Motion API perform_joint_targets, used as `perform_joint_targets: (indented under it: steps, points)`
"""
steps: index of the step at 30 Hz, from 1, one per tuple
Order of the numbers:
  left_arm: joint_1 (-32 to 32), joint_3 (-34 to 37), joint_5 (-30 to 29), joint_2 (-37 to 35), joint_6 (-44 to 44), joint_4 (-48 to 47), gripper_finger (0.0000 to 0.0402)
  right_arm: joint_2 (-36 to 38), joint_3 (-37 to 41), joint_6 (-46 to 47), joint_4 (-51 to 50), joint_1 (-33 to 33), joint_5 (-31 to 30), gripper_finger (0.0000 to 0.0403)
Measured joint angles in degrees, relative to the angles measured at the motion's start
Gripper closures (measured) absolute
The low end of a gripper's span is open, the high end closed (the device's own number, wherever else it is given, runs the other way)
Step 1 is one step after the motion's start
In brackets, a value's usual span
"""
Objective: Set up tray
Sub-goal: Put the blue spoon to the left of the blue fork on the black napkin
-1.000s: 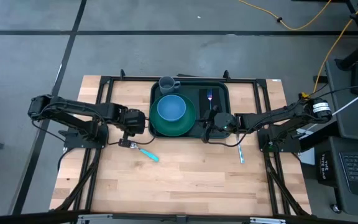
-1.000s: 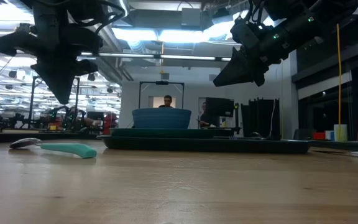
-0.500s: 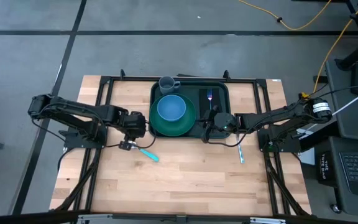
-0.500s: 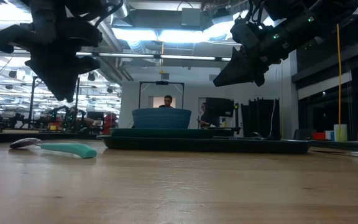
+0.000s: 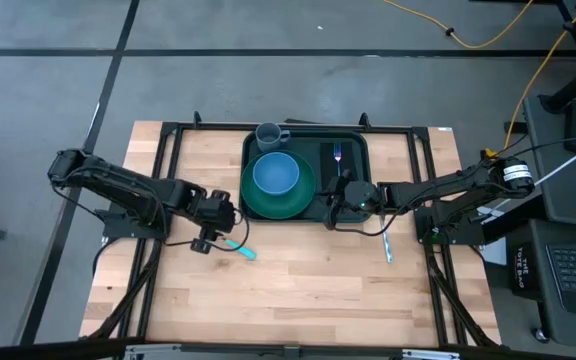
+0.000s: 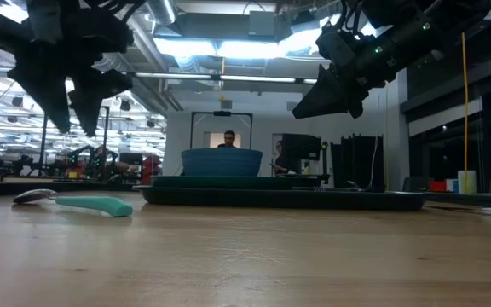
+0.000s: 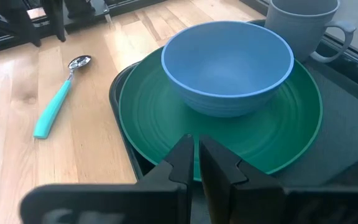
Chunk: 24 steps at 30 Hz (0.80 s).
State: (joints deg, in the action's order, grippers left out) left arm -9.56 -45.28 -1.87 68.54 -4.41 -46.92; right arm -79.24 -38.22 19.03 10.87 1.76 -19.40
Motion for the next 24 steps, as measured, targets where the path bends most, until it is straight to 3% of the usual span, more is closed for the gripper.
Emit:
perform_joint_targets:
  steps: [5, 13, 24]
  points:
    - [-1.5, 0.0, -0.1, 6.0, 3.2, 0.0, 0.0251, 0.0, 0.0, 0.0, 0.0, 0.0, 0.0, 0.0372]
    - [-2.1, 0.0, 0.1, 16.3, -1.3, 0.0, 0.0252, 0.0, 0.0, 0.2, 0.0, 0.0, 0.0, 0.0372]
    - [-2.0, 0.0, 1.6, 20.4, -1.3, 1.4, 0.0257, 0.0, 0.0, 0.0, 0.0, 0.0, 0.0, 0.0372]
